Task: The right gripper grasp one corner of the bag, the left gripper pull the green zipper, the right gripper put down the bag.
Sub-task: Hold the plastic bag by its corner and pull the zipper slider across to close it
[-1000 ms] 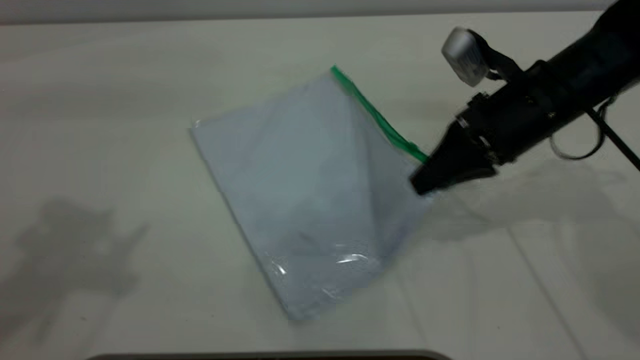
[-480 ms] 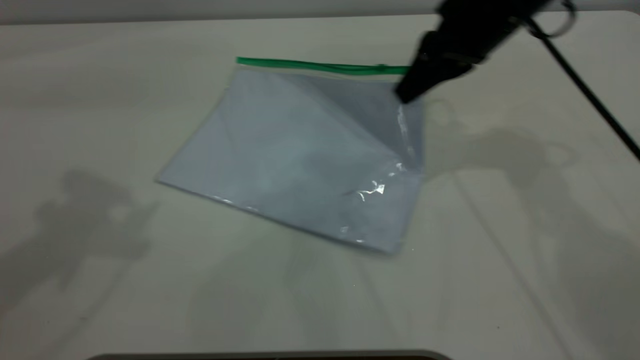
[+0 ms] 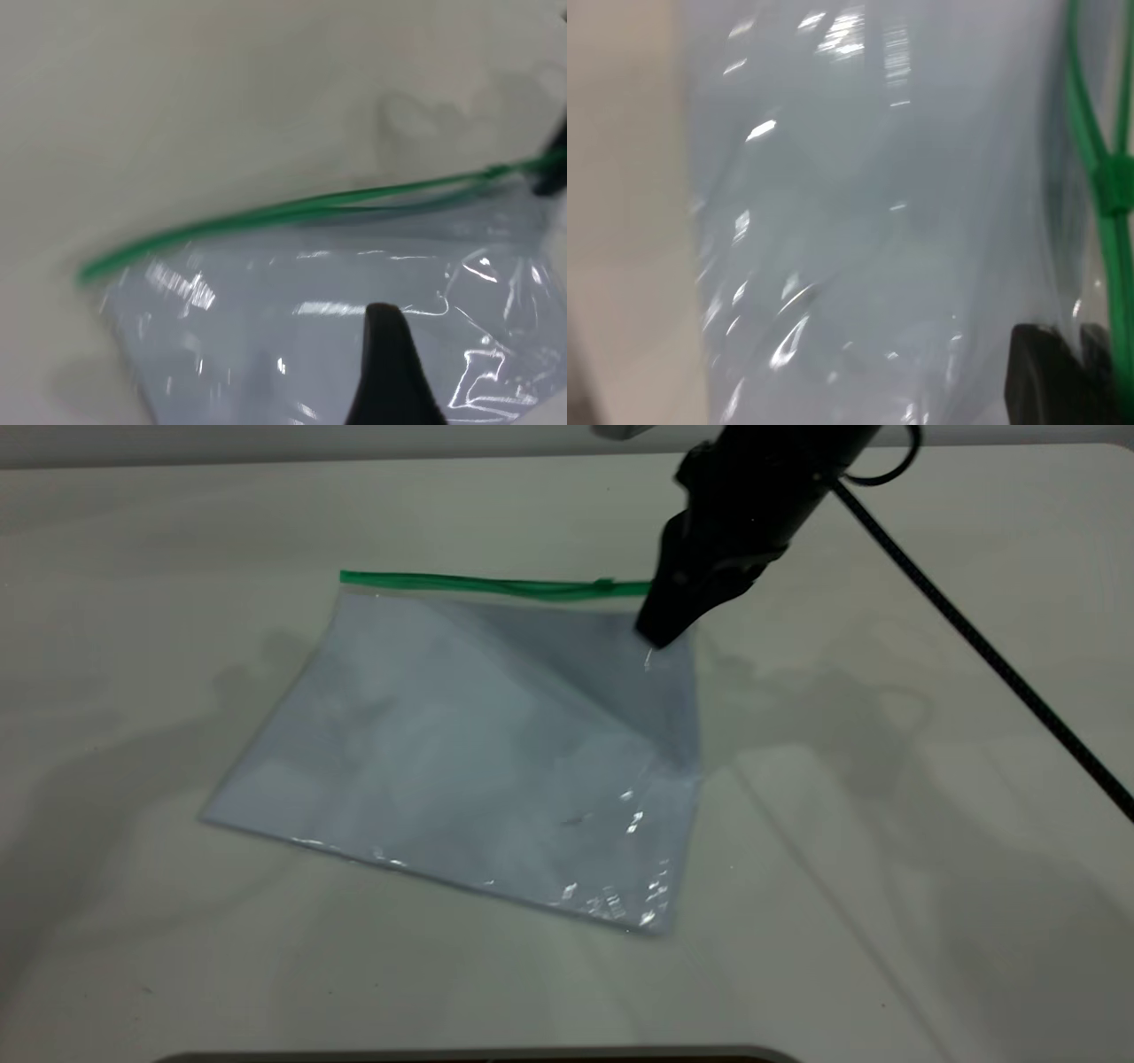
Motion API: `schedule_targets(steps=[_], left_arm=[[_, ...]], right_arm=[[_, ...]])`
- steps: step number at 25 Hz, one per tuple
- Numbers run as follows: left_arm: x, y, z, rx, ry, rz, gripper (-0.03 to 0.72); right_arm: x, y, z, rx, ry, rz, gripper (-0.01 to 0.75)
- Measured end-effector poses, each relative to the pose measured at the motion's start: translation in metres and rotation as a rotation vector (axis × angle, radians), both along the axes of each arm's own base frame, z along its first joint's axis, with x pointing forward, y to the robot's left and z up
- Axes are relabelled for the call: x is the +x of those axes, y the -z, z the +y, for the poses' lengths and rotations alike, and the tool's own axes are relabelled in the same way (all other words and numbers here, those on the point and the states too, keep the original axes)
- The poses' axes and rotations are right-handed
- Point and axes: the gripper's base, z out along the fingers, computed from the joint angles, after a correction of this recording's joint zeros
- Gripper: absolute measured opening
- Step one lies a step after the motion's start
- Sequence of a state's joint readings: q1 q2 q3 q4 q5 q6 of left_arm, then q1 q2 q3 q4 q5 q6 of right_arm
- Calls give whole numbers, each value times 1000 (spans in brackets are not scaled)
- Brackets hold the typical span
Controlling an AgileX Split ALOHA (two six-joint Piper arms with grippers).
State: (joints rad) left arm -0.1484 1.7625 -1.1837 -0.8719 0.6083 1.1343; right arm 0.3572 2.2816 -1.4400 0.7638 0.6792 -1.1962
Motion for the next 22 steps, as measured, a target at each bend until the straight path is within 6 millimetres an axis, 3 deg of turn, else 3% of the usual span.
schedule_targets(steps=[4, 8, 14, 22], left_arm=[[14, 15, -32, 4, 117, -19, 549], [26, 41, -60, 35, 257, -39, 549], [36, 82, -96, 50, 477, -46, 549], [37, 106, -129, 30, 641, -40, 549]], right_arm=[[10, -8, -4, 11, 6, -34, 33], [3, -15, 8, 42, -79, 26, 33], [-1, -23, 11, 59, -145, 80, 33], [1, -26, 12, 61, -155, 75, 33]])
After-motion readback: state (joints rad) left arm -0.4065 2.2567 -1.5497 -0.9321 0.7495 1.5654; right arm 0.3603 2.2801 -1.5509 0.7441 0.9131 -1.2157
